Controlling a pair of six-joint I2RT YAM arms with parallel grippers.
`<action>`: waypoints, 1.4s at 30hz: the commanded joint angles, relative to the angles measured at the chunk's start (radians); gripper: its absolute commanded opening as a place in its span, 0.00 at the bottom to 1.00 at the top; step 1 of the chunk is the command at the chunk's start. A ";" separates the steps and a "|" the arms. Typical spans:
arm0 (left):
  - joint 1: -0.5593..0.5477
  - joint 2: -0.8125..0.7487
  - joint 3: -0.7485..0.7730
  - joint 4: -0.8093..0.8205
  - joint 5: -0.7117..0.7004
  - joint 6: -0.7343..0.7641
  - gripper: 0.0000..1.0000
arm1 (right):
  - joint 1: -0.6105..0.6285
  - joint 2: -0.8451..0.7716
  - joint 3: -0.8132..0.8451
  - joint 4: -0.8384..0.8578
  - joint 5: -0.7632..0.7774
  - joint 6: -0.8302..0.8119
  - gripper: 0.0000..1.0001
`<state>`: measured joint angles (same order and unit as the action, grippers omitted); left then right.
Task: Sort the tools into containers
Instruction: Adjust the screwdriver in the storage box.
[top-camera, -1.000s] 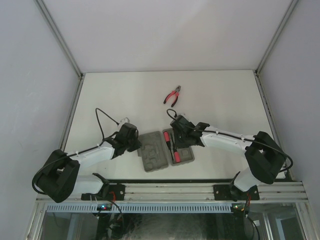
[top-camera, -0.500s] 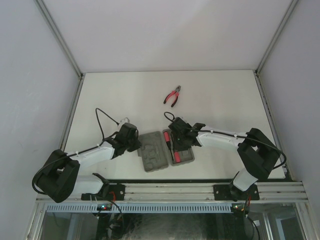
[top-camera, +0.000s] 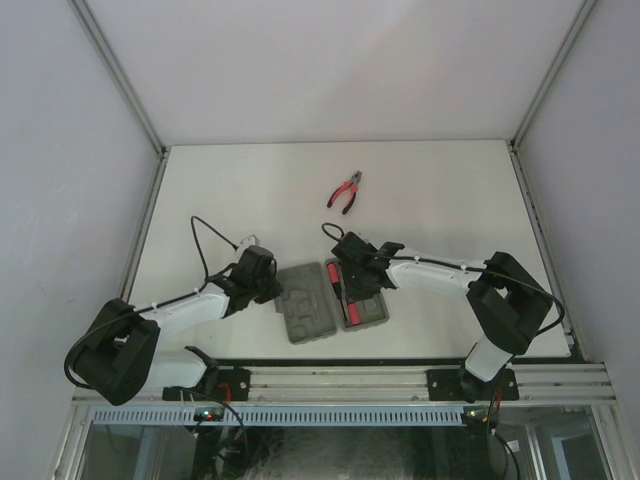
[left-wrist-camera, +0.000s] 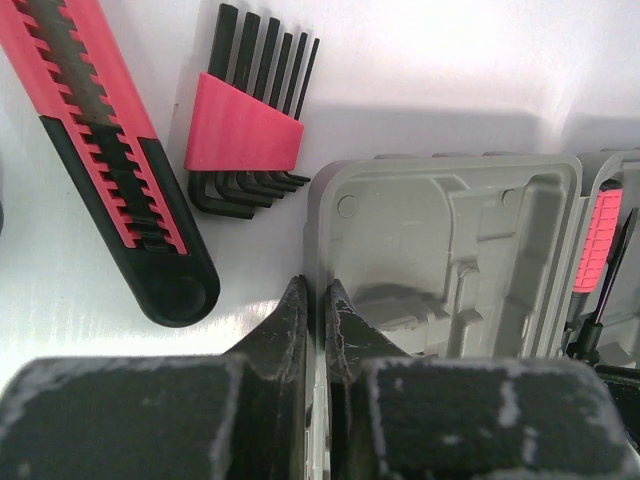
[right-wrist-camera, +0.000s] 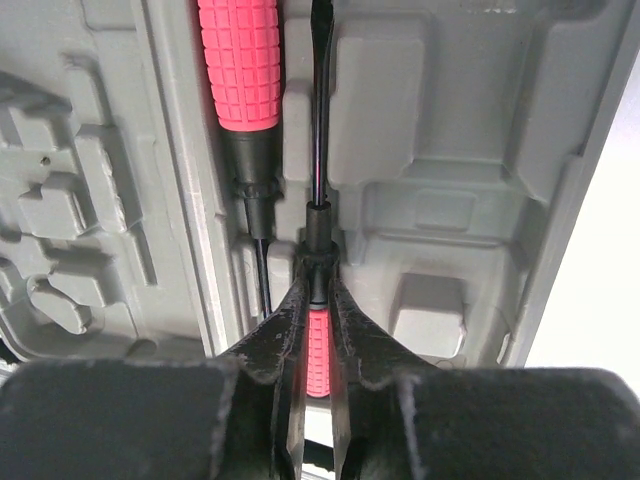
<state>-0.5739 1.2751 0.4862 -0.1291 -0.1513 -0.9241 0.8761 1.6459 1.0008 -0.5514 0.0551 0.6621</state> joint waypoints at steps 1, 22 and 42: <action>-0.003 0.013 0.007 -0.012 0.013 0.001 0.00 | 0.017 0.029 0.037 -0.035 0.014 -0.008 0.08; -0.016 0.015 -0.008 0.030 0.041 0.001 0.00 | 0.035 0.310 0.053 -0.158 -0.067 -0.048 0.00; -0.048 0.027 -0.004 0.044 0.034 0.000 0.00 | 0.029 0.291 0.045 -0.123 0.009 -0.038 0.04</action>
<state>-0.5941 1.2808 0.4862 -0.1181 -0.1768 -0.9134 0.8791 1.8324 1.1782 -0.7406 0.0471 0.6136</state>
